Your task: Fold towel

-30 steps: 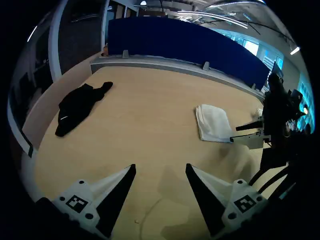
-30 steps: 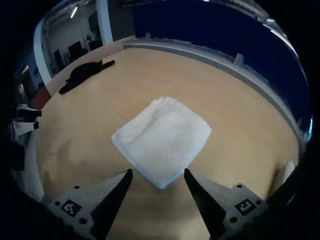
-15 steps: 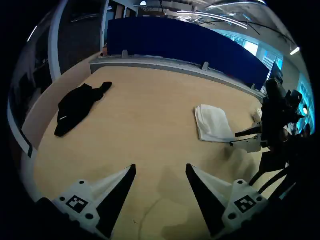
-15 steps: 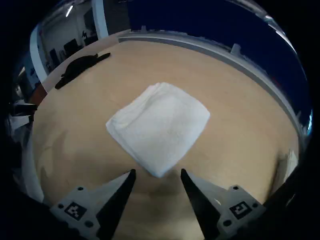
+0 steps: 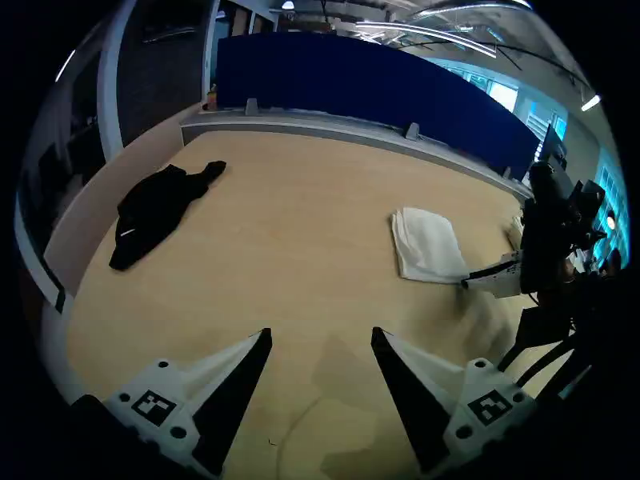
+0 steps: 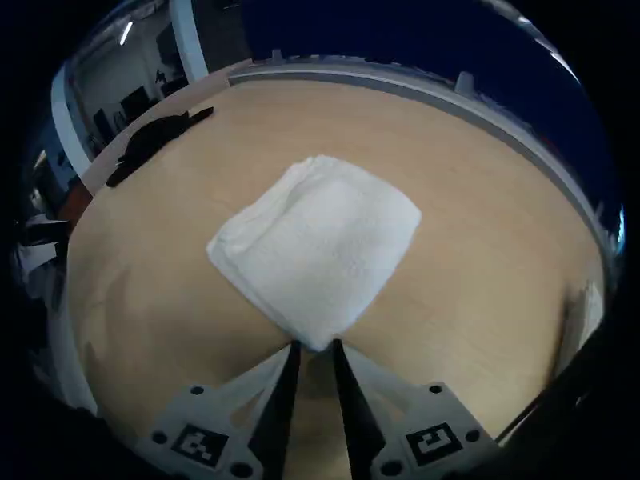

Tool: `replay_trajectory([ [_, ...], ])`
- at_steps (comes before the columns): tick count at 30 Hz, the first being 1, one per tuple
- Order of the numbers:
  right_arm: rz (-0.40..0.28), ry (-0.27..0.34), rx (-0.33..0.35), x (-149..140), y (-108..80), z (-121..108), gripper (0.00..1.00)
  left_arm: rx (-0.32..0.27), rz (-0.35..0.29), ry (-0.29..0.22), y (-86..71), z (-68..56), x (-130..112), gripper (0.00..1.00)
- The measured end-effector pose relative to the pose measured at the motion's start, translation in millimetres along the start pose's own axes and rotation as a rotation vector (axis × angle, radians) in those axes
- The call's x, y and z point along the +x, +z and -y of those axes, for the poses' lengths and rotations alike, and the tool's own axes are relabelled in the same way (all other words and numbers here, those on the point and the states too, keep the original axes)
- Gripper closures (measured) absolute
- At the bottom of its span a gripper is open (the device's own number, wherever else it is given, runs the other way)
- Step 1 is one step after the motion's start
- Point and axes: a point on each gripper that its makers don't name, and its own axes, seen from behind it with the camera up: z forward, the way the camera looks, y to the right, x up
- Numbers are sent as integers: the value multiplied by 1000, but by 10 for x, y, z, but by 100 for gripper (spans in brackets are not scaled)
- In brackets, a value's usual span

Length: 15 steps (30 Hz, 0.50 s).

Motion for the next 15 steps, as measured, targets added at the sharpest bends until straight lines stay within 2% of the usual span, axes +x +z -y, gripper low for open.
replay_trajectory([
  [4, 0, 6, 1, -3, -6, -8, 75, 0, 1, 1, -1, -2, -8, 8],
  [6, -1, 7, -3, -3, -9, -17, 87, 0, 1, 2, -1, -2, -8, 8],
  [7, -4, 6, -11, -1, -8, -30, 89, 0, 1, 2, 0, 0, -9, 8],
  [15, -21, -3, -9, 16, -12, -23, 96, 1, 1, -2, -8, 0, -15, 8],
])
